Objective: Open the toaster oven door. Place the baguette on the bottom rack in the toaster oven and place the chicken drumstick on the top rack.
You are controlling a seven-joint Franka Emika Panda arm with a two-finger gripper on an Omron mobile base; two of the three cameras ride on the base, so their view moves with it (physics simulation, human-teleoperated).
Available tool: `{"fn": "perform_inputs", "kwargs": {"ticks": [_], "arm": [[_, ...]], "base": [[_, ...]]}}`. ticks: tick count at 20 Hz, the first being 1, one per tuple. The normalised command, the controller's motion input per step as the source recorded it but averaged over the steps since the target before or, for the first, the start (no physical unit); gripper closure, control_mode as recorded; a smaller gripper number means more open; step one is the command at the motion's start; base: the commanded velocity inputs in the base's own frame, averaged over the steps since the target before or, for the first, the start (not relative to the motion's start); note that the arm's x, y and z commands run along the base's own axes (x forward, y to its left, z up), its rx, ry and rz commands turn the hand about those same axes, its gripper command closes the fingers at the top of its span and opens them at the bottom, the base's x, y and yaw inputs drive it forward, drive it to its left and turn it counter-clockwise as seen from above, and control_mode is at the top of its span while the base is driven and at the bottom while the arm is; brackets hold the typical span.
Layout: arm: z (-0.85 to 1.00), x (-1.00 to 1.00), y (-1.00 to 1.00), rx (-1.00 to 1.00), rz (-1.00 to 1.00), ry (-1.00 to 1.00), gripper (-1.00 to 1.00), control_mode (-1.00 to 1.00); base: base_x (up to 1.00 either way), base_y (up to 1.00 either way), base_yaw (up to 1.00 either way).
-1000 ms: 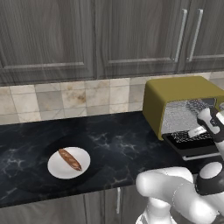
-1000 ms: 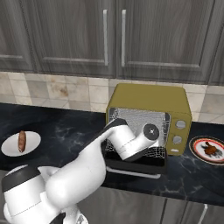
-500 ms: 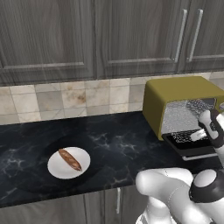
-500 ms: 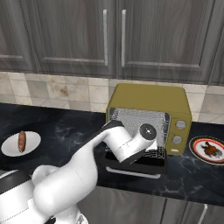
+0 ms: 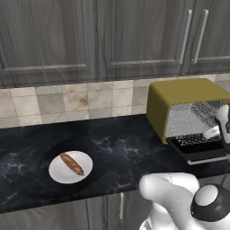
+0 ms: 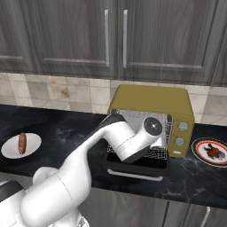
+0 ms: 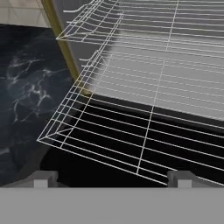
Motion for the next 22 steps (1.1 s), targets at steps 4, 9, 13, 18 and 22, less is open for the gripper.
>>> {"fn": "perform_inputs", "kwargs": {"ticks": [4,9,13,18,22], "arm": [[0.48,-0.45,0.0,0.0,-0.17,0.0,-1.0,-1.0],[0.33,-0.46,0.06,0.0,-0.24,0.03,-1.0,-1.0],[0.16,-0.5,0.22,0.0,-0.28,0.07,-1.0,-1.0],[0.1,-0.38,0.6,0.0,-0.06,0.06,-1.0,-1.0],[0.18,-0.13,0.74,-0.03,0.0,0.14,-1.0,-1.0]], "base": [[0.0,0.0,0.0],[0.0,0.0,0.0],[0.0,0.0,0.0],[0.0,0.0,0.0],[0.0,0.0,0.0]]}}
